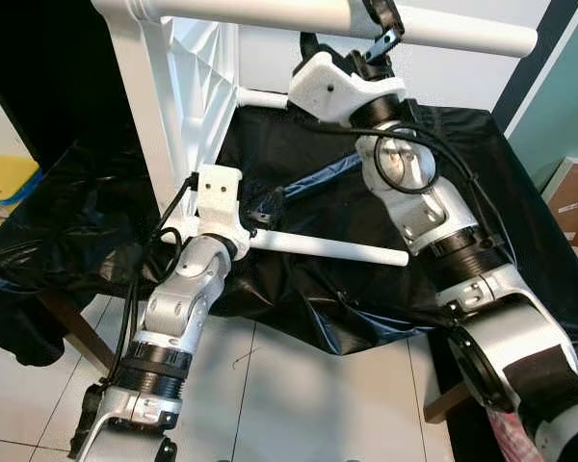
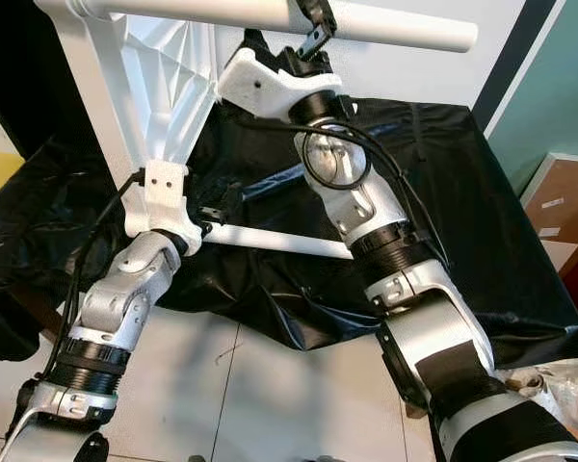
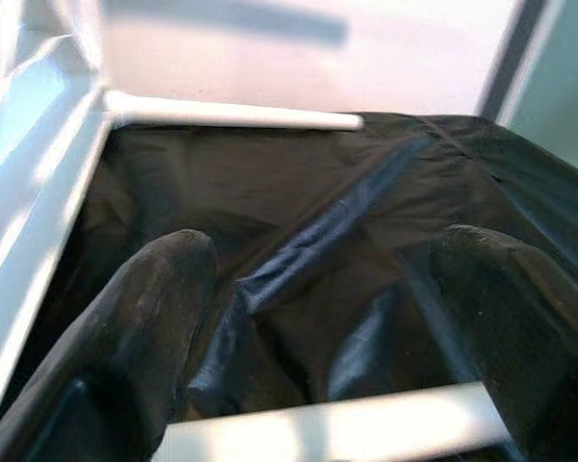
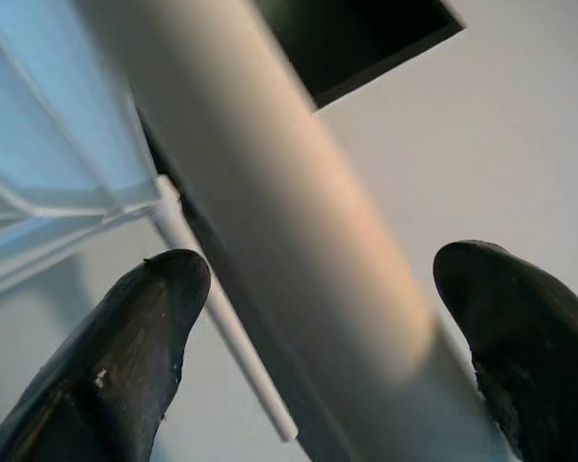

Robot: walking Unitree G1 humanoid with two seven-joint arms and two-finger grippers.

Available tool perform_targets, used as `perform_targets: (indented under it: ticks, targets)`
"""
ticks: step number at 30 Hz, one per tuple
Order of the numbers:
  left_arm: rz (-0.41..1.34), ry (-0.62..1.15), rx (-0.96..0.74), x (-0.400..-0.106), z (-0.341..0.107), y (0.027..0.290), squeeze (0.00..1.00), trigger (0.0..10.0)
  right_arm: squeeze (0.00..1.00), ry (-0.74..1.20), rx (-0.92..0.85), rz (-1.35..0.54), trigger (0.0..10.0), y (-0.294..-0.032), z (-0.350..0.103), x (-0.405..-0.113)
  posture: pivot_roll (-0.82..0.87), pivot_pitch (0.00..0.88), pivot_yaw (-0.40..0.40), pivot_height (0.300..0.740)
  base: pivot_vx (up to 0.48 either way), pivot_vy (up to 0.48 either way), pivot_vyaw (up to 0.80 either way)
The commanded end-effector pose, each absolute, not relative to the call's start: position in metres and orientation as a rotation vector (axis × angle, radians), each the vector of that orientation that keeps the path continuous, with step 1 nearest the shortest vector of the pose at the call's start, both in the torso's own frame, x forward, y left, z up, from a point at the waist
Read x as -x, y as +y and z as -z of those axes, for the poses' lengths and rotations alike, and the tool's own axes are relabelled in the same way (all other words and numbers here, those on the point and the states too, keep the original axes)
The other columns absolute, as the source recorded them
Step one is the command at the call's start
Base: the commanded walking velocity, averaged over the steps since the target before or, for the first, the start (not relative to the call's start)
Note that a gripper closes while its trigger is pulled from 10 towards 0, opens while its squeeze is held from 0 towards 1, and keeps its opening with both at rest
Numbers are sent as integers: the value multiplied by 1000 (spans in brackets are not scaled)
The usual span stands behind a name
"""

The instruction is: Building children table

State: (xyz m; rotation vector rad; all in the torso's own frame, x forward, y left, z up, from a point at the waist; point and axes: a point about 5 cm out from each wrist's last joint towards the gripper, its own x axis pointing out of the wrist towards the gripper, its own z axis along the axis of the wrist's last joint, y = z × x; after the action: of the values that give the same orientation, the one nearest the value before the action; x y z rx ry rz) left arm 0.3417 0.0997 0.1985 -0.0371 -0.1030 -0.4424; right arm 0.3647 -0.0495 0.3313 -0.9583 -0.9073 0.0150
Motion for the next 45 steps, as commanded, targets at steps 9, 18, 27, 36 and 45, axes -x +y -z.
perform_targets:
  ticks: [9, 18, 27, 36, 45]
  targets:
    - [401, -78, 68, -370, -189, 86, 0, 10000, 0, -796, 1221, -58, 10000, -34, -363, -383, -18, 19, -62, 740, 0, 0, 0]
    - [245, -54, 176, -386, -184, 86, 0, 10000, 0, -688, 1195, -77, 0, -39, -369, -388, -21, 11, -77, 740, 0, 0, 0]
    - [97, -79, 230, -401, -200, 96, 0, 10000, 0, -548, 740, -85, 10000, -61, -377, -387, -32, 10, -79, 740, 0, 0, 0]
    - [184, -249, 237, -410, -268, 70, 0, 10000, 0, -599, 308, -68, 10000, -91, -404, -371, -49, 15, -66, 740, 0, 0, 0]
    - [255, -331, 194, -409, -301, 53, 0, 10000, 0, -579, 270, 22, 10000, -126, -399, -370, -68, 33, -46, 740, 0, 0, 0]
